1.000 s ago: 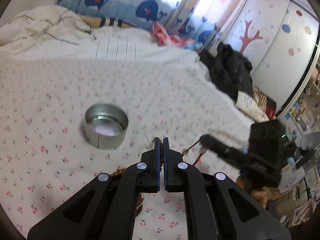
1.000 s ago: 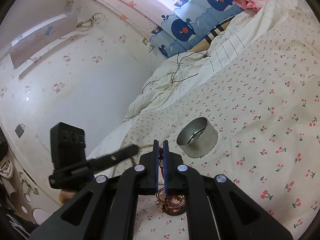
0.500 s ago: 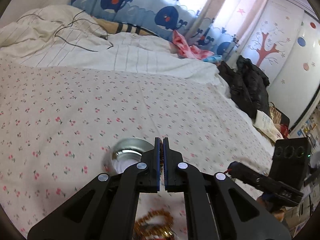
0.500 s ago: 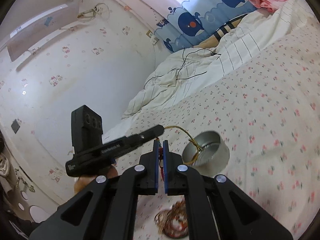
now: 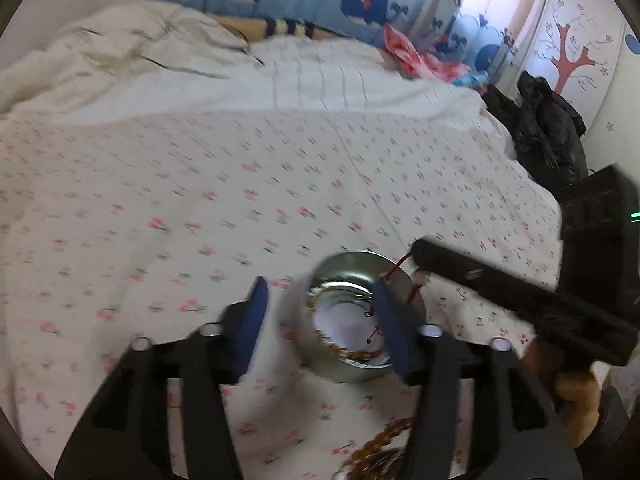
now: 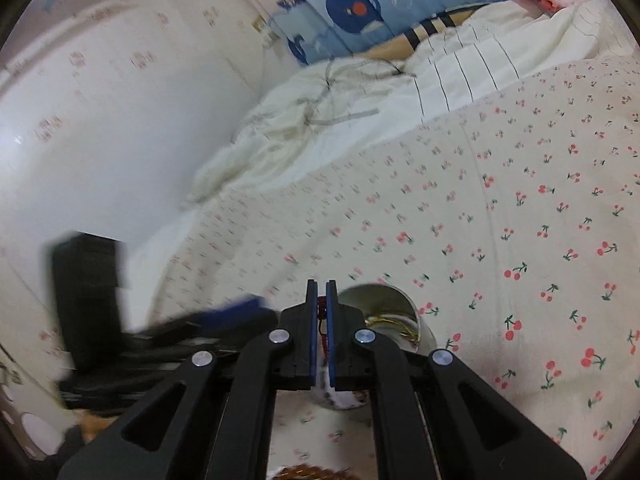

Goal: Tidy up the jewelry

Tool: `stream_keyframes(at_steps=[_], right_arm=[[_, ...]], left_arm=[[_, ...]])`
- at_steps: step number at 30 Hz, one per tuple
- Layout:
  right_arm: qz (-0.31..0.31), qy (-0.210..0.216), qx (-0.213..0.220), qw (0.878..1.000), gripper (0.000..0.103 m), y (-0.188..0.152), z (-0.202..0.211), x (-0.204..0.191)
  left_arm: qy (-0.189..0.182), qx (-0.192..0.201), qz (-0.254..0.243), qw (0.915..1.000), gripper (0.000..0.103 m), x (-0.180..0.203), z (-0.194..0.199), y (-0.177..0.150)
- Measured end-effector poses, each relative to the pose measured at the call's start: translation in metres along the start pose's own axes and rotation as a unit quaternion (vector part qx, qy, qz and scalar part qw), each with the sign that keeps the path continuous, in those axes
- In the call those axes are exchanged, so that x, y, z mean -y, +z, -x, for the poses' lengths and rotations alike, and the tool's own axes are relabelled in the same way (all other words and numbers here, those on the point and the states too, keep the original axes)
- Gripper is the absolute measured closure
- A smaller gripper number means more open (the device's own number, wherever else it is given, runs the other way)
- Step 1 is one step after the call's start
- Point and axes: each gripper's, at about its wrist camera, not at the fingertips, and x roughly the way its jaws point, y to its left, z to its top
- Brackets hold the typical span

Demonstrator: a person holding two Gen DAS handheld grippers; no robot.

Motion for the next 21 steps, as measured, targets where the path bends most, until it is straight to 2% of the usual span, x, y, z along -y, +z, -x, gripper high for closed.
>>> stream_keyframes(at_steps=[3, 4, 6, 9, 11, 14, 18, 21], right_arm=[[0.015, -0.025, -0.036, 0.999, 0.095, -0.006, -0.021, -0.001], [0.019, -0.031, -0.040, 0.999, 0.078, -0.008, -0.023, -0.001], [0.021, -0.040, -0.023, 0.999, 0.054, -0.011, -0.013, -0.001], [0.026, -0.044, 0.005, 0.999, 0.054, -0.013, 0.020, -0.006], [0.038, -0.050, 0.009, 0.998, 0.054, -0.021, 0.044, -0.011], [0.046, -0.065, -0.012, 0.997, 0.054, -0.042, 0.067, -0.011], [0.026, -0.075, -0.058, 0.995, 0.054, -0.076, 0.077, 0.005], [0.031, -0.078, -0.086, 0.993, 0.063, -0.083, 0.065, 0.006]], left_arm=[[-0.002, 0.008, 0.002, 1.0000, 0.048, -0.007, 0.018, -0.003], [0.001, 0.011, 0.002, 0.9999, 0.047, -0.008, 0.026, -0.008], [0.000, 0.014, 0.002, 0.9999, 0.044, -0.011, 0.037, -0.016], [-0.008, 0.004, 0.010, 0.9999, 0.042, -0.016, 0.045, -0.036], [-0.023, -0.019, 0.014, 0.9995, 0.042, -0.016, 0.045, -0.056], [-0.062, -0.053, 0.036, 0.9960, 0.042, -0.018, 0.039, -0.077], [-0.102, -0.066, 0.068, 0.9903, 0.041, -0.019, 0.042, -0.090], [-0.124, -0.070, 0.096, 0.9851, 0.040, -0.024, 0.047, -0.104]])
